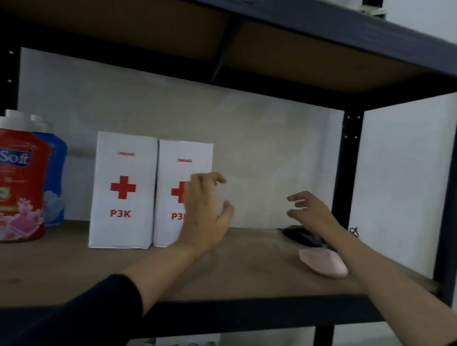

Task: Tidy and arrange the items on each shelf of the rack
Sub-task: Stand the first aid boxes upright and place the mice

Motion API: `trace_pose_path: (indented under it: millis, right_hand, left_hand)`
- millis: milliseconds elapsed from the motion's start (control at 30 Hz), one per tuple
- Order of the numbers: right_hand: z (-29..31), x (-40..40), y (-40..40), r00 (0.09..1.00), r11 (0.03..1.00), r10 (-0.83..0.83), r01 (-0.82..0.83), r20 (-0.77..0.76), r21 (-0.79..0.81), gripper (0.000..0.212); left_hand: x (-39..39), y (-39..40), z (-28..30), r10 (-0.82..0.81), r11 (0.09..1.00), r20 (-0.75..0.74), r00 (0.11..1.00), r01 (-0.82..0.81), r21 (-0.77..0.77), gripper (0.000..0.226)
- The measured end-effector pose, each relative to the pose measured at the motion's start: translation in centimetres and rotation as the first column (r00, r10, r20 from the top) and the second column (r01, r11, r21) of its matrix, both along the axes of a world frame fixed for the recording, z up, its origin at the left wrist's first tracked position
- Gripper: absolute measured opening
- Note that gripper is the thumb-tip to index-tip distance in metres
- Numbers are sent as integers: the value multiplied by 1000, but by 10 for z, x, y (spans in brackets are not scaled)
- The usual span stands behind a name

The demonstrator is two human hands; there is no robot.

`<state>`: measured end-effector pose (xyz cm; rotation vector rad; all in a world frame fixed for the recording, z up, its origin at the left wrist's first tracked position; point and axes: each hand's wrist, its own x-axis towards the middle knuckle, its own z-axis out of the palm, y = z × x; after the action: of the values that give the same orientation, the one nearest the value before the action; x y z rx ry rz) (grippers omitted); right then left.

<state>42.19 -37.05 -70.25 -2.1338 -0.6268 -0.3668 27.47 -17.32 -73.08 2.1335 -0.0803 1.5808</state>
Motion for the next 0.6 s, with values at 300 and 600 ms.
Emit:
trace_pose_path:
  millis: [300,600]
  right_hand:
    - [-5,75,-93,977,871,-214,196,10,-451,41]
    - [-5,109,-97,967,732,-233,243,101,-636,58]
  left_hand:
    - [133,-90,-7,-221,972,-618,755,222,-76,25]
    - [200,-120,-10,-49,929,-834,550,331,164,40]
